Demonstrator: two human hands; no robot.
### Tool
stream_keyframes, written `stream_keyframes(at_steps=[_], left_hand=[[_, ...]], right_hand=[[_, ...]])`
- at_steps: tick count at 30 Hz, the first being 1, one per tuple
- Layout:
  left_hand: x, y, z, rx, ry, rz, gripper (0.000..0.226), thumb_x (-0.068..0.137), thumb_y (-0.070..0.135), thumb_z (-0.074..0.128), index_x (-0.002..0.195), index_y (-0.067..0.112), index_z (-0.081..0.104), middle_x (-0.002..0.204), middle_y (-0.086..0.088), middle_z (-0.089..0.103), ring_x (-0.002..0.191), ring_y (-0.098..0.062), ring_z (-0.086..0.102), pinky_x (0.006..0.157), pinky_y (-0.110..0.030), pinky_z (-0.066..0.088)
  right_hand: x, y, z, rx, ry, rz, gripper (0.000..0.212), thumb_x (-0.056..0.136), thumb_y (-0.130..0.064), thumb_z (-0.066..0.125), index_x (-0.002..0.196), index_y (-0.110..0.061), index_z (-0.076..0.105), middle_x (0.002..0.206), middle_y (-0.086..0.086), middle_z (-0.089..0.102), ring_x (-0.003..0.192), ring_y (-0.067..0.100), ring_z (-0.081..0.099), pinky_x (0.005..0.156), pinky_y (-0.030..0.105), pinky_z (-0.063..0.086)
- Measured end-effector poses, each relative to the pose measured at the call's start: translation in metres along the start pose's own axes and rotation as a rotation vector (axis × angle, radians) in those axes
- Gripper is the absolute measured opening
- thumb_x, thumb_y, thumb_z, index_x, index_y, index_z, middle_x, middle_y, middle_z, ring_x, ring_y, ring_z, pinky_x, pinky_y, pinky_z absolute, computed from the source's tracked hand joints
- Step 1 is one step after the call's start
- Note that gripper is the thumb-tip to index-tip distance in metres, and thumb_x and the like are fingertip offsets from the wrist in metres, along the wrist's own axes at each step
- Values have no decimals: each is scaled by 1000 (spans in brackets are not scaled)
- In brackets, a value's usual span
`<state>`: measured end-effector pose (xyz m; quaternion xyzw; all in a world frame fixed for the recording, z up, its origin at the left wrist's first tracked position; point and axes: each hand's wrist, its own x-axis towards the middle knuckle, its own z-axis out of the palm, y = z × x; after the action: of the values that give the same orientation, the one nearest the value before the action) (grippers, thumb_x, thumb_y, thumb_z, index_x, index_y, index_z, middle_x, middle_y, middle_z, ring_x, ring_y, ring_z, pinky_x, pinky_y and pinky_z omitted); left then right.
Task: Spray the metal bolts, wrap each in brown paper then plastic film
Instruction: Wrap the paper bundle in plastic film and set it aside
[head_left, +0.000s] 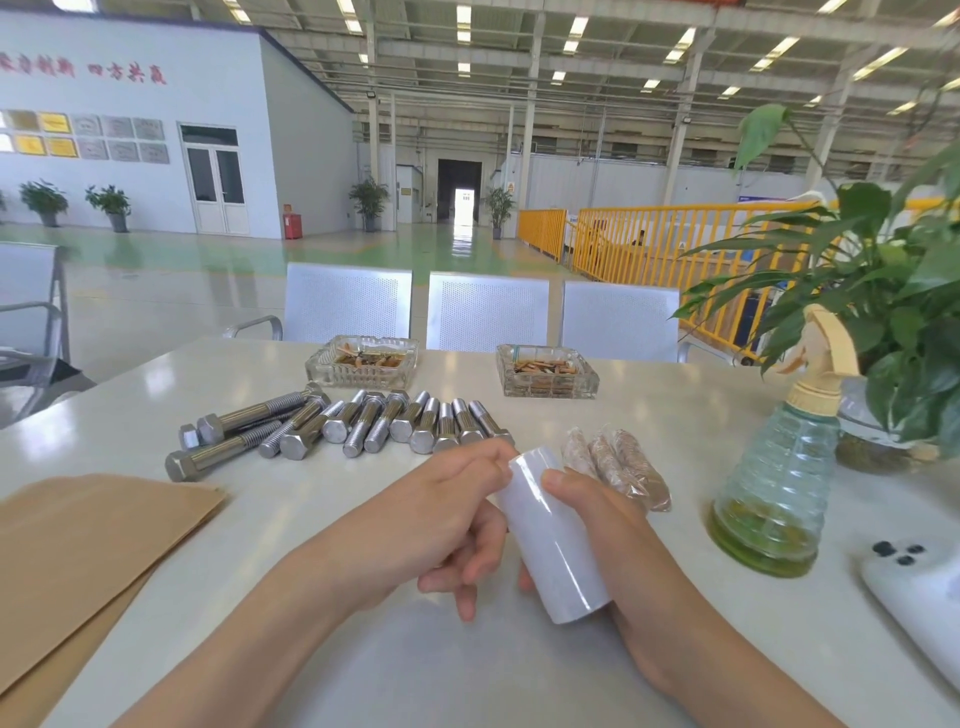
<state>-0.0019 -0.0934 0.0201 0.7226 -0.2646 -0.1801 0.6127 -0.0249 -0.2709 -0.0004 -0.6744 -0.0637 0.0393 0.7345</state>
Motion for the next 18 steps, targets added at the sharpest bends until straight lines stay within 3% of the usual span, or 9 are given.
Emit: stream_keyframes(at_steps=[4, 11, 18], left_hand=[[-1, -1, 0, 5, -21, 3, 26, 99, 28, 32, 107, 12, 51, 51, -13, 49, 30, -17, 24, 49, -30, 53], [-1, 2, 8, 37, 45, -7, 23, 108, 28, 28, 98, 13, 43, 49, -16, 50, 31, -20, 25, 44, -24, 47], [1, 4, 13, 74, 89, -6, 25, 107, 18, 22, 102, 11, 46, 46, -11, 49, 28, -17, 24, 38, -20, 40]], right_hand=[[0, 2, -2, 8, -16, -3, 43, 64, -62, 70, 87, -27, 76, 80, 11, 72, 67, 28, 71, 55, 30, 54], [0, 3, -4, 11, -16, -1, 41, 67, -63, 69, 84, -27, 74, 79, 14, 71, 67, 29, 71, 54, 29, 53], [3, 5, -5, 1, -5, 1, 40, 66, -64, 69, 83, -28, 74, 77, 14, 70, 65, 29, 70, 53, 29, 52]])
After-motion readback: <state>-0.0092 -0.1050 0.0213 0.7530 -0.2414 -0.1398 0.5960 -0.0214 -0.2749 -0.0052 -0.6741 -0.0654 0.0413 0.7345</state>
